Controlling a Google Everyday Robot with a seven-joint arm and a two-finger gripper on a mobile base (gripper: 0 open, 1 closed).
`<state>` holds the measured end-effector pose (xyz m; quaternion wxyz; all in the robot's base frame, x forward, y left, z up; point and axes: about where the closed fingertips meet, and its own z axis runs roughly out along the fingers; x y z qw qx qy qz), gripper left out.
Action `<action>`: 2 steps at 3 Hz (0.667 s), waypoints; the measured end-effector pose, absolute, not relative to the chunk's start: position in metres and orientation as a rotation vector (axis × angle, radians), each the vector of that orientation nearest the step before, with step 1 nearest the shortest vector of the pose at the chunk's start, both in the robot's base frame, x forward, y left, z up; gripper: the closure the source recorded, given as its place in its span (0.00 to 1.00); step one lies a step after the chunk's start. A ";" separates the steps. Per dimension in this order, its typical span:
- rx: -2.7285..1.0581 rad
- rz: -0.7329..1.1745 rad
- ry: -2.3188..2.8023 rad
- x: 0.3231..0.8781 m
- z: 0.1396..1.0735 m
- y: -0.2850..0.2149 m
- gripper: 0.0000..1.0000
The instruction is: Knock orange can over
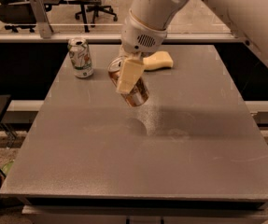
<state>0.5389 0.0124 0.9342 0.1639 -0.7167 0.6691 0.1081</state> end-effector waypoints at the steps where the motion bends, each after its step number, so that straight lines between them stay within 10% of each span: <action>1: -2.159 0.129 1.952 0.534 0.933 -0.006 1.00; 2: -2.248 -0.023 1.947 0.531 0.924 -0.018 1.00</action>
Offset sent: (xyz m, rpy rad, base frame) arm -0.0176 -0.0534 -0.0219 -0.4476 -0.0901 0.0988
